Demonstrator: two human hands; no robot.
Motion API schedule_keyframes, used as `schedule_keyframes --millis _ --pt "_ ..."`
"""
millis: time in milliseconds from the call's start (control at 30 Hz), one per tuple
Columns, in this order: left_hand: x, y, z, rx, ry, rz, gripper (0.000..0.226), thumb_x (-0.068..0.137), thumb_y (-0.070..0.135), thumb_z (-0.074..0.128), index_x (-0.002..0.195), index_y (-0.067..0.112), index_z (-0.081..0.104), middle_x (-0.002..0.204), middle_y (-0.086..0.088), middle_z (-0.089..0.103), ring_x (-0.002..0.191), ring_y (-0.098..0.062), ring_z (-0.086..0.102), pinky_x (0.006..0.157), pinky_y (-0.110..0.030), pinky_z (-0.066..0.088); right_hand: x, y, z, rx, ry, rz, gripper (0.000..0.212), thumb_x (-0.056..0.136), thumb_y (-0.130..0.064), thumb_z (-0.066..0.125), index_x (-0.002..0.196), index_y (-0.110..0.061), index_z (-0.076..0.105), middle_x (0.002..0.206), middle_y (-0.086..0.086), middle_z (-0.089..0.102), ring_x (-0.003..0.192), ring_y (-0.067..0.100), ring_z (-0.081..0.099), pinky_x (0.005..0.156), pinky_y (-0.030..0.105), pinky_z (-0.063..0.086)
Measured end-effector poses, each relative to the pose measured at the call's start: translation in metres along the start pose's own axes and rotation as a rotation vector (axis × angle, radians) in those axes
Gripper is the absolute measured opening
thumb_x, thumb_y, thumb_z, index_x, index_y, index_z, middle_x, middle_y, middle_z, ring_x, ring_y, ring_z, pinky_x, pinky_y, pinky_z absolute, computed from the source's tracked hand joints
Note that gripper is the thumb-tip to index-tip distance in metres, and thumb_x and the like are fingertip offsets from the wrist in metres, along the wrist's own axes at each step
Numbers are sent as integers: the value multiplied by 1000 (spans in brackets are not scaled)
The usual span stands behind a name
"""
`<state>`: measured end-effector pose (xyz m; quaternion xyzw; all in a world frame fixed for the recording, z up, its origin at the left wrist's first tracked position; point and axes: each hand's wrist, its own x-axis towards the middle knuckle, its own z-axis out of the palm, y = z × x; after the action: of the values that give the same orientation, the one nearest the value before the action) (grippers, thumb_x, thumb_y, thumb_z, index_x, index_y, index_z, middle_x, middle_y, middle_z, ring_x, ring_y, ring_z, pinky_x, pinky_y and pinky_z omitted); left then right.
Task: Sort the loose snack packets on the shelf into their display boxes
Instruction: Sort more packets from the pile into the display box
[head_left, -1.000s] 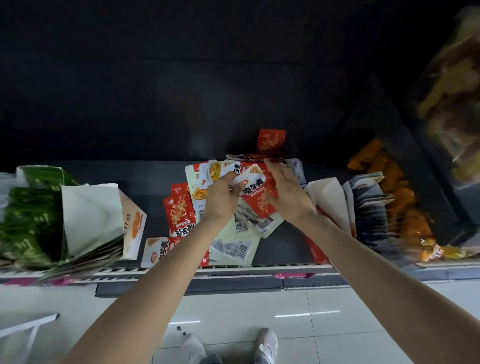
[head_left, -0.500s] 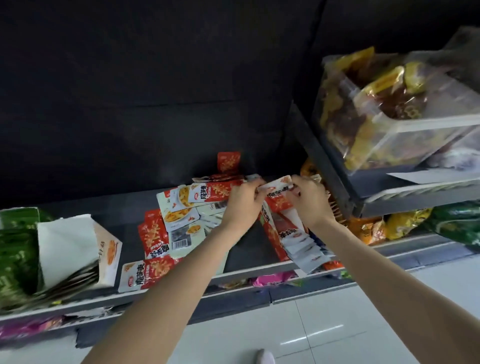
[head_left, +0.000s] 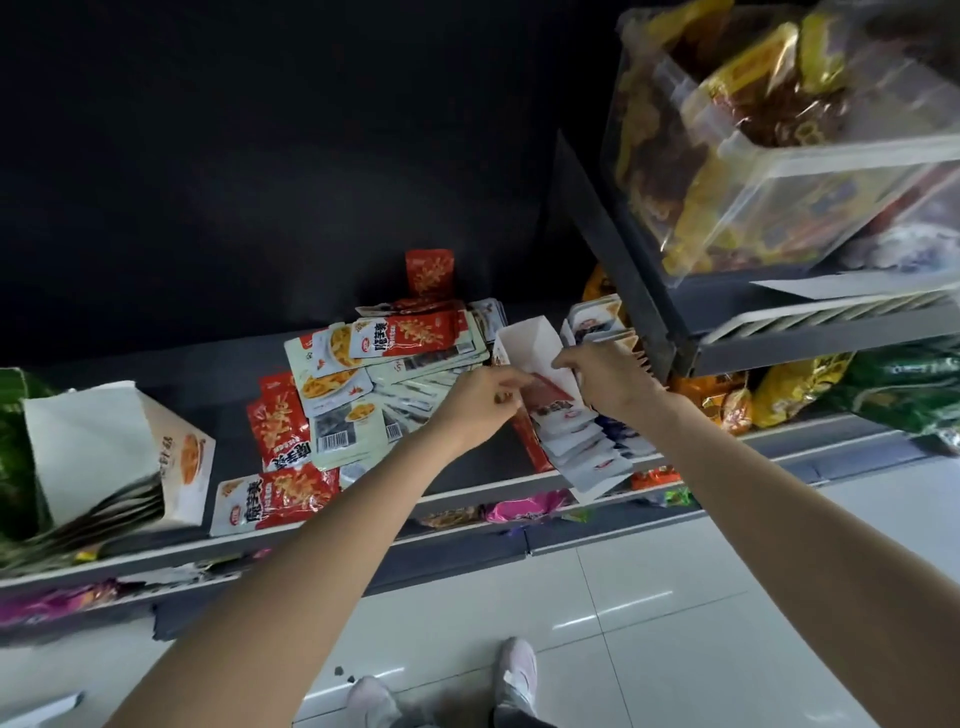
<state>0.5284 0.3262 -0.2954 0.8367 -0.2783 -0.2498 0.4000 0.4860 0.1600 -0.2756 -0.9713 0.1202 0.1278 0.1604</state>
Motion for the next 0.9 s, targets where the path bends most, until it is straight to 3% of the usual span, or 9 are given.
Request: schedule_keyframes --millis 100,233,333,433,500,600,667,767,900 --pt "-1 -14 -11 -49 162 -63 30 91 4 48 115 14 63 116 0 65 104 -10 59 86 -15 43 8 -16 7 19 39 -55 40 88 2 44 120 -15 61 118 13 65 106 29 63 90 39 52" --pt "3 -45 -38 3 352 -169 27 93 5 45 110 7 65 112 -7 66 100 -18 61 67 -7 37 27 -44 18 17 44 -117 35 90 -9 44 121 -19 59 118 10 64 109 30 60 93 42 49" --pt "11 -75 -58 57 391 -285 27 92 2 41 107 8 64 109 -12 61 102 -23 57 73 -21 34 45 -68 34 -145 172 -103 35 90 -10 48 124 -15 56 126 12 53 116 30 50 94 40 46" --pt "22 -106 -73 -19 395 -436 38 93 5 43 131 4 49 136 -13 51 121 -29 51 97 -27 40 63 -95 45 -284 401 -27 36 80 -2 59 116 -7 57 129 19 44 116 36 44 91 42 43" --pt "33 -125 -78 -68 372 -475 48 93 10 47 140 7 37 145 -12 41 127 -30 47 106 -35 39 79 -113 53 -290 317 -83 46 82 -2 57 127 -8 48 134 15 37 122 32 38 101 41 38" --pt "47 -141 -80 -29 305 -478 58 93 11 49 145 7 25 152 -12 28 139 -28 30 114 -39 28 105 -131 72 -174 14 -165 56 89 -7 51 142 -13 31 147 7 27 135 26 27 110 41 32" --pt "55 -147 -81 -32 281 -493 60 93 11 49 146 6 21 154 -12 23 142 -27 23 116 -37 23 120 -133 84 -121 -139 -172 68 93 -12 49 149 -16 12 158 2 5 145 22 8 118 42 18" --pt "65 -153 -86 -108 344 -587 53 90 12 53 139 7 33 143 -19 40 132 -33 39 109 -37 35 132 -131 94 -128 -257 -156 75 94 -19 48 150 -16 -2 158 -1 -15 147 18 -8 121 40 4" --pt "70 -155 -92 -95 500 -725 34 88 25 60 114 3 53 120 -18 56 116 -35 52 92 -35 43 130 -128 96 -71 -266 -113 75 93 -18 50 151 -16 1 159 -4 -7 147 21 4 119 42 15"
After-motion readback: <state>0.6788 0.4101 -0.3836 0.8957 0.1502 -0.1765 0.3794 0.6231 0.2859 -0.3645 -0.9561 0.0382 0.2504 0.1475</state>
